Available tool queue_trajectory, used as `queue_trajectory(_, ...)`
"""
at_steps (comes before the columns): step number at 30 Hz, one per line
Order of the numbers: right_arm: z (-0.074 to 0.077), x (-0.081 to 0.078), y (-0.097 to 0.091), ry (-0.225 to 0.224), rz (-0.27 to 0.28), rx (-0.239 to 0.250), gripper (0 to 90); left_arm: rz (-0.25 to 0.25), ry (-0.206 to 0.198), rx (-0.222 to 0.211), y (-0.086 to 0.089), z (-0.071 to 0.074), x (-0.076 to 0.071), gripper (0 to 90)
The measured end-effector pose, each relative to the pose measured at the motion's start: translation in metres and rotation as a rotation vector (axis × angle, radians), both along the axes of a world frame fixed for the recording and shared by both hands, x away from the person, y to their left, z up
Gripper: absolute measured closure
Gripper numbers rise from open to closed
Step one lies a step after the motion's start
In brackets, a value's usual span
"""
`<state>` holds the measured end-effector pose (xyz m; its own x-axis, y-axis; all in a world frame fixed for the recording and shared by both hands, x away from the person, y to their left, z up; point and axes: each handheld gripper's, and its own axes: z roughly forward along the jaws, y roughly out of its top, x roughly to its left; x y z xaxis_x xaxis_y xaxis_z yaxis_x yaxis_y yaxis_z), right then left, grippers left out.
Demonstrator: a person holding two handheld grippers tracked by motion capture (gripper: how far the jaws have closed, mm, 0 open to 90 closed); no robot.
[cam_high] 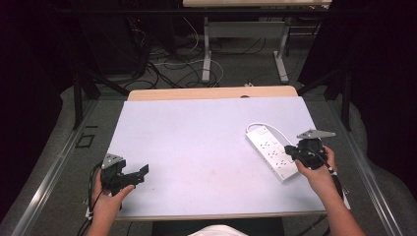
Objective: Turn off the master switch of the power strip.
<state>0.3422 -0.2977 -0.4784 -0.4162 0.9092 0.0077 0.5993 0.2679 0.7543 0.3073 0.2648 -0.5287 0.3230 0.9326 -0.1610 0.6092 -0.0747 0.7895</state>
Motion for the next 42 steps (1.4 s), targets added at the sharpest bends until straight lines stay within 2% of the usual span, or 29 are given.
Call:
queue_trajectory(3, 0.001, 0.006, 0.003, 0.007, 0.005, -0.009, 90.0, 0.001, 0.000, 0.000, 0.000, 0.000, 0.000, 7.4)
queue_trajectory(13, 0.009, 0.019, 0.015, 0.011, 0.040, -0.034, 90.0, 0.006, -0.002, -0.008, 0.000, 0.000, 0.000, 7.5)
queue_trajectory(29, 0.020, 0.043, 0.029, 0.029, 0.067, -0.032, 90.0, 0.007, -0.004, -0.006, 0.001, 0.000, 0.000, 7.5)
queue_trajectory(42, 0.021, 0.060, 0.033, 0.054, 0.068, -0.024, 90.0, 0.008, -0.003, -0.005, 0.000, -0.001, 0.000, 7.5)
